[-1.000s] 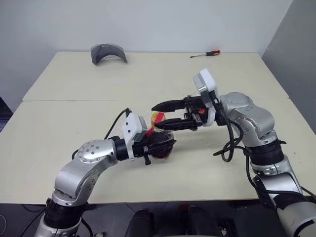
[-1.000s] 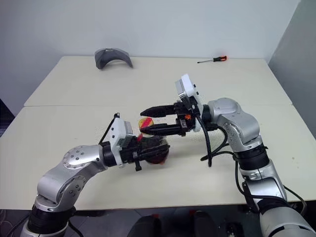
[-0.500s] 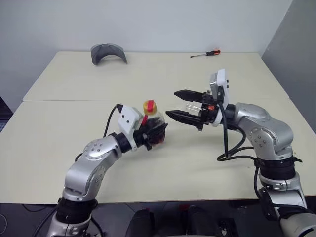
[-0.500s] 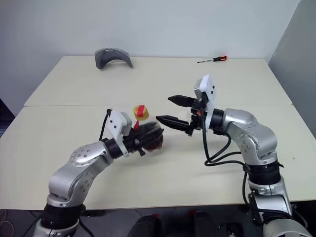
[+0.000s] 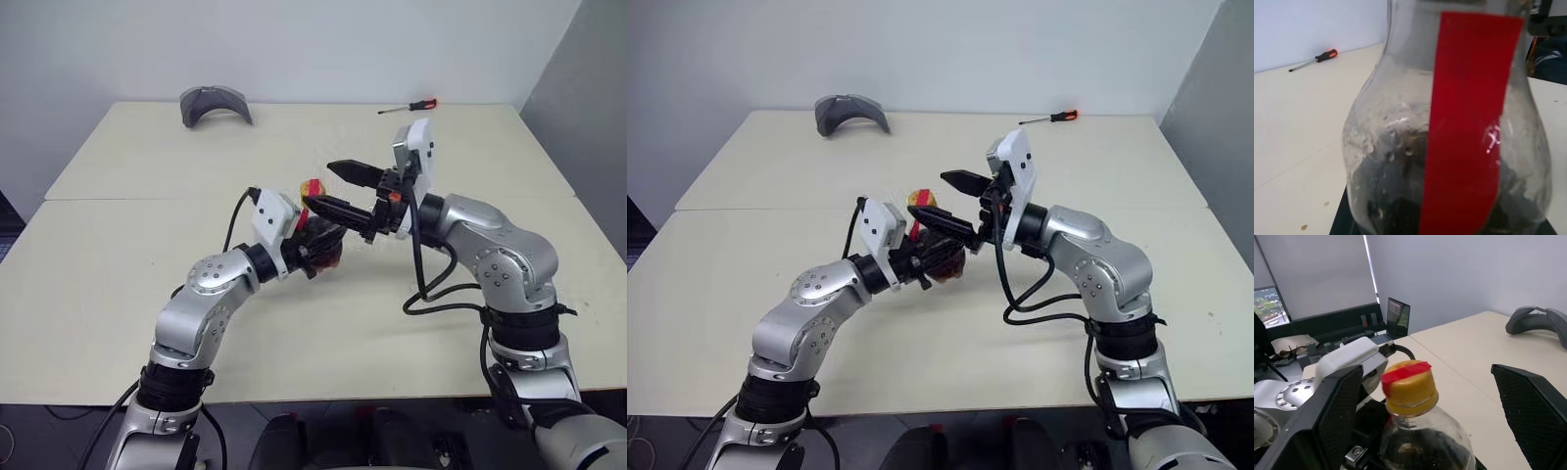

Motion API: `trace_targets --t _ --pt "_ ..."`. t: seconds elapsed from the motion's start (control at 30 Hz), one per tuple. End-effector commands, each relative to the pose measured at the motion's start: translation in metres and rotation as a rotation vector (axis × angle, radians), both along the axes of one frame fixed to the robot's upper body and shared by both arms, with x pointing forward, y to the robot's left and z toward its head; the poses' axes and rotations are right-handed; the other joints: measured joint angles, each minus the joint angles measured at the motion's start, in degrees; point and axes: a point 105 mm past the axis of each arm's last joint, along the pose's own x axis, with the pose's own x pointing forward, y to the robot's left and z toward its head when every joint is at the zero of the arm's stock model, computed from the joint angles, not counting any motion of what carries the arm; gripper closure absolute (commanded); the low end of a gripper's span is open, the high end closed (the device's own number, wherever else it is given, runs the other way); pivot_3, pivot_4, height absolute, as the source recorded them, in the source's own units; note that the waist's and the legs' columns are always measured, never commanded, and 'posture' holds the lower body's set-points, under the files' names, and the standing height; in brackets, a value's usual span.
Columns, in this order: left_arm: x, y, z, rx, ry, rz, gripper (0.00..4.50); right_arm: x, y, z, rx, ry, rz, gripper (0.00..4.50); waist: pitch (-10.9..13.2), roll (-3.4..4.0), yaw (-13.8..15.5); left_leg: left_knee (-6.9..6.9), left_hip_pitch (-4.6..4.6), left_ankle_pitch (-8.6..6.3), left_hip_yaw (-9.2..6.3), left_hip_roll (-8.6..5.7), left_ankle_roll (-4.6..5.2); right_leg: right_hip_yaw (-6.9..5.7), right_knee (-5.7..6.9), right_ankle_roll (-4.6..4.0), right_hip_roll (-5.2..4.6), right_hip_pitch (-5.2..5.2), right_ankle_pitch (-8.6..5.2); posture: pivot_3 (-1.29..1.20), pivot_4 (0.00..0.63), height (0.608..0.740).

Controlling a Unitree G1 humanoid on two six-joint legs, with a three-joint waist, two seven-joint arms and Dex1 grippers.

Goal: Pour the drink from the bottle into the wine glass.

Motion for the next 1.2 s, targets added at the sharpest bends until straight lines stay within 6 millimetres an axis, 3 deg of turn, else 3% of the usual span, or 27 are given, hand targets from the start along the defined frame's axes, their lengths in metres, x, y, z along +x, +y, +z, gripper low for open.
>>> trace_targets --t 0.03,0.17,0.23,0.53,0.77,0.9,1.07,1.2 --pt "-0.004 -0.005 0.017 -0.011 -0.077 -0.032 2.85 -0.005 0.005 0.016 0.013 -0.075 0.020 0.04 0.0 0.00 -0.1 0.00 0.00 0.00 0.00 0.00 0.00 0.00 0.00 0.00 0.00 -0.01 0.00 0.00 0.150 0.740" --pt "-0.004 -0.005 0.018 -0.014 -0.078 -0.028 2.85 -0.004 0.007 0.016 0.016 -0.075 0.030 0.04 0.0 0.00 -0.3 0.01 -0.01 0.00 0.01 0.00 0.00 0.00 0.00 0.00 0.00 -0.01 0.00 0.00 0.150 0.740" --pt "-0.005 -0.005 0.016 -0.014 -0.073 -0.031 2.85 -0.004 0.007 0.017 0.020 -0.074 0.037 0.40 0.0 0.00 -0.4 0.00 -0.01 0.00 0.00 0.00 0.00 0.00 0.00 0.00 0.00 -0.01 0.00 0.00 0.150 0.740" --pt "-0.003 -0.003 0.016 -0.008 -0.075 -0.021 2.85 -0.008 0.009 0.013 -0.003 -0.085 0.080 3.33 0.0 0.00 -0.4 0.00 -0.01 -0.01 -0.01 0.00 0.01 0.00 0.00 0.00 0.00 -0.01 0.00 0.00 0.150 0.740" --pt "-0.009 -0.007 0.019 -0.009 -0.074 -0.058 2.85 -0.009 0.009 0.015 -0.026 -0.116 0.121 3.33 0.0 0.00 -0.4 0.00 -0.01 0.00 -0.01 0.00 0.01 0.00 0.01 0.00 0.00 -0.01 0.00 0.00 0.150 0.740" --pt "-0.029 -0.010 0.020 0.009 -0.062 -0.175 2.85 -0.022 0.007 0.017 -0.054 -0.135 0.300 3.33 0.0 0.01 -0.4 0.00 0.00 0.00 -0.01 0.00 0.01 -0.01 -0.01 0.00 0.00 -0.01 0.00 0.00 0.150 0.740" --pt "-0.069 -0.015 0.016 0.049 -0.022 -0.358 2.85 -0.039 0.008 0.013 -0.117 -0.129 0.540 3.33 0.0 0.03 -0.5 -0.03 0.01 -0.01 -0.01 0.01 0.02 -0.01 -0.02 0.00 0.00 -0.01 0.00 0.00 0.150 0.740" --pt "-0.079 -0.013 0.019 0.051 -0.007 -0.390 2.85 -0.040 0.010 0.012 -0.152 -0.133 0.612 3.33 0.0 0.05 -0.5 -0.02 0.02 -0.02 -0.04 0.02 0.04 -0.02 0.00 0.00 0.00 -0.01 0.00 0.00 0.150 0.740"
